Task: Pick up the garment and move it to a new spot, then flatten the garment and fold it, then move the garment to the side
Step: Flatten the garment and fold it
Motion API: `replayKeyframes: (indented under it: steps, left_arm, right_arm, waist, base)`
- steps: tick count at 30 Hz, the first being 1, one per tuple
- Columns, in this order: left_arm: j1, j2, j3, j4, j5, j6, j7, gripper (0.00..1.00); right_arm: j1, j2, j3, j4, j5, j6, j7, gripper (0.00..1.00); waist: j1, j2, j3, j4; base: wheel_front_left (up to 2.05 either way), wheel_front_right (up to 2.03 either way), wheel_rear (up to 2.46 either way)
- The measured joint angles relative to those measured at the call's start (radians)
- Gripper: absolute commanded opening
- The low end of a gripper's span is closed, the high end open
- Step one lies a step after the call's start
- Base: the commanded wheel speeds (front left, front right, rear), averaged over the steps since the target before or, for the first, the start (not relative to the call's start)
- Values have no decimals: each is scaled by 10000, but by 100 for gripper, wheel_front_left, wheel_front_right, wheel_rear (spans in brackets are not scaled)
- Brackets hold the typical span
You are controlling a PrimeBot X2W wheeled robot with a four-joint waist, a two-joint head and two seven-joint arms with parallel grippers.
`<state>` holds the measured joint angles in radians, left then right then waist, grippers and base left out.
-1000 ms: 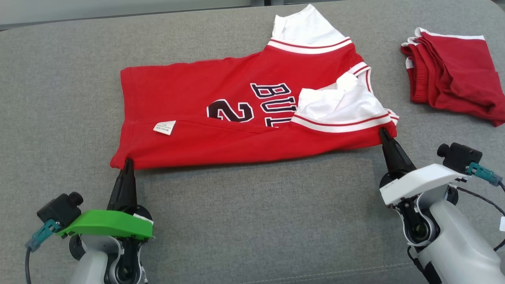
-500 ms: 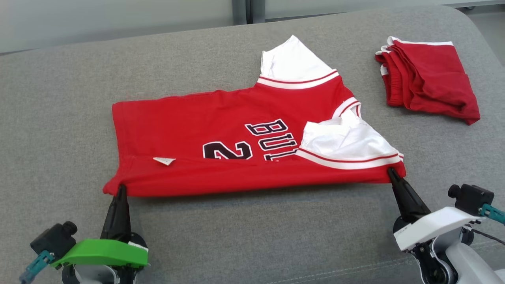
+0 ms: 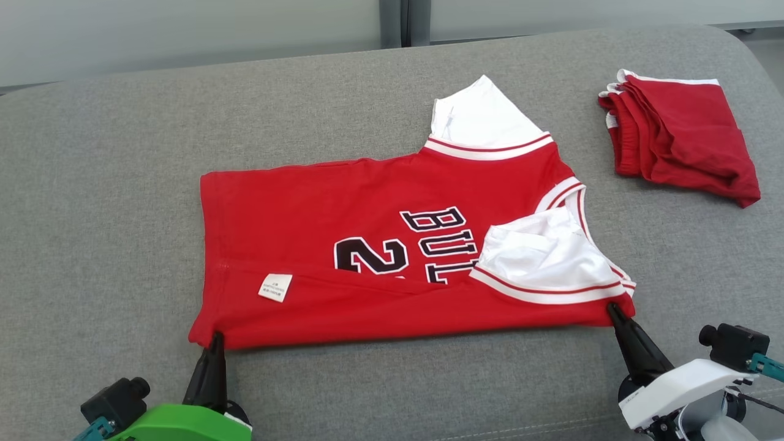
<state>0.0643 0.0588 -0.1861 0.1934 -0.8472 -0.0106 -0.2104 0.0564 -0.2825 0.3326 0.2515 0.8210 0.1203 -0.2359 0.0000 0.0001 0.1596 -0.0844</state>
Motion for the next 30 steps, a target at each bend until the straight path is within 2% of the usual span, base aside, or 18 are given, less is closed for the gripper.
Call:
replayKeyframes:
  steps: [8, 9, 10, 11, 12, 13, 14, 21, 26, 30]
  left_arm:
    - [34, 25, -107, 573, 98, 182, 336, 0]
    - [32, 38, -113, 621, 121, 199, 345, 0]
    - [22, 63, -113, 654, 163, 203, 347, 10]
    - [16, 94, -113, 679, 167, 213, 349, 30]
    - [13, 115, -113, 704, 169, 265, 349, 49]
    - [12, 130, -113, 731, 176, 288, 349, 81]
    - [12, 140, -111, 744, 178, 290, 351, 100]
    - [28, 238, 222, 790, 176, 474, 336, 100]
    - [34, 715, 593, 577, 240, 564, 238, 100]
    - [-71, 1051, 560, 230, 644, 564, 234, 100]
  right_arm:
    - [-93, 73, 230, 777, -23, -69, 297, 0]
    - [-101, 117, 242, 863, -23, -73, 297, 18]
    - [-120, 148, 267, 951, -23, -75, 301, 35]
    - [-133, 174, 282, 1014, -23, -75, 301, 50]
    - [-149, 203, 293, 1080, -29, -75, 301, 99]
    - [-165, 234, 303, 1127, -31, -75, 299, 100]
    - [-176, 267, 305, 1156, -31, -75, 299, 100]
    - [-120, 255, 157, 1438, -31, -178, 253, 100]
    - [-18, -389, -343, 1557, -50, -420, 165, 100]
    - [-109, -853, -671, 1162, -355, -508, 73, 100]
  waist:
    - [0, 0, 47, 67]
    - [0, 0, 48, 68]
    - [0, 0, 47, 70]
    - [0, 0, 46, 71]
    - [0, 0, 45, 71]
    - [0, 0, 44, 71]
    - [0, 0, 43, 69]
    - [0, 0, 51, 13]
    - [0, 0, 89, -34]
    - [0, 0, 105, -69]
  base:
    - [0, 0, 0]
    - [0, 0, 0]
    - [0, 0, 0]
    - [0, 0, 0]
    - [0, 0, 0]
    - [0, 0, 0]
    - [0, 0, 0]
    - [0, 0, 0]
    - [0, 0, 0]
    - [0, 0, 0]
